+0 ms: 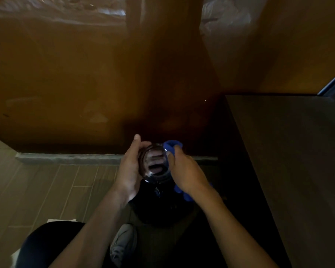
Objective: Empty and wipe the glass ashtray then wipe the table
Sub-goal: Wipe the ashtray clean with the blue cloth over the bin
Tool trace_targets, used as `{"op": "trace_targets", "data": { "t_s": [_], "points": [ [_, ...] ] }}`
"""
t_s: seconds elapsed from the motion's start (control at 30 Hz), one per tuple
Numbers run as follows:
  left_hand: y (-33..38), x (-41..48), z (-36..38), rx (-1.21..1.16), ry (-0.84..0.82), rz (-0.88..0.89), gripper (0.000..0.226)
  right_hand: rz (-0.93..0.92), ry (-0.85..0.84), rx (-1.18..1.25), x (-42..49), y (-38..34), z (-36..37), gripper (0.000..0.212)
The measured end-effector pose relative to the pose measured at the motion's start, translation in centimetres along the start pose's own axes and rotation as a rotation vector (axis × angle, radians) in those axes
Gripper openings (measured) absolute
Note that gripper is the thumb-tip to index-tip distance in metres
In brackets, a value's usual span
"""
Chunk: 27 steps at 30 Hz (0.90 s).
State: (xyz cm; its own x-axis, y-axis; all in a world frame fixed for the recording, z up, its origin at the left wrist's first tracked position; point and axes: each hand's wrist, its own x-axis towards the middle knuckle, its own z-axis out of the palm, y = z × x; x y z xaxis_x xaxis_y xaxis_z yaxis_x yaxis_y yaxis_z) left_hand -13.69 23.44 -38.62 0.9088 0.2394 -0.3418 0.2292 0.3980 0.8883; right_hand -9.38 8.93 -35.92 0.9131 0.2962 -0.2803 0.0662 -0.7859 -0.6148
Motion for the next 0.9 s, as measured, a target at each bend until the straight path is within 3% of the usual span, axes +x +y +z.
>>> {"op": "trace_targets", "data": {
  "t_s": [0.07,0.17,0.3,0.5,0.63,0.7,0.77,0.9],
  "points": [
    [0.0,-0.1,0.1,0.206,-0.022,0.046,0.059,-0.015,-0.039,-0.029,0.1,-0.1,-0.5,0.035],
    [-1.2,0.1,0.8,0.383,0.099,0.209,0.054,0.113,0.061,0.180,-0.2,0.1,1.0,0.031],
    [-2.1,0.3,1.5,0.303,0.274,0.280,0.057,0.274,0.154,0.516,-2.3,-0.5,4.8,0.036],
    [-1.1,1.2,0.5,0.076,0.391,0.222,0.053,0.332,0.038,0.458,-4.1,-0.5,4.0,0.035],
    [-0.4,1.6,0.3,0.006,0.391,0.142,0.051,0.131,0.315,0.321,-4.1,0.4,1.8,0.008],
    [-0.8,1.3,0.9,0.004,0.364,0.143,0.052,-0.064,0.332,0.245,-3.0,0.4,0.9,0.020],
    [-1.2,1.0,1.3,-0.030,0.287,0.107,0.055,-0.261,0.306,0.115,-1.9,-0.5,0.5,0.026],
    [-1.5,1.0,1.6,-0.041,0.269,0.080,0.048,-0.461,0.047,-0.164,-0.4,-1.9,1.9,0.040]
  ]
}}
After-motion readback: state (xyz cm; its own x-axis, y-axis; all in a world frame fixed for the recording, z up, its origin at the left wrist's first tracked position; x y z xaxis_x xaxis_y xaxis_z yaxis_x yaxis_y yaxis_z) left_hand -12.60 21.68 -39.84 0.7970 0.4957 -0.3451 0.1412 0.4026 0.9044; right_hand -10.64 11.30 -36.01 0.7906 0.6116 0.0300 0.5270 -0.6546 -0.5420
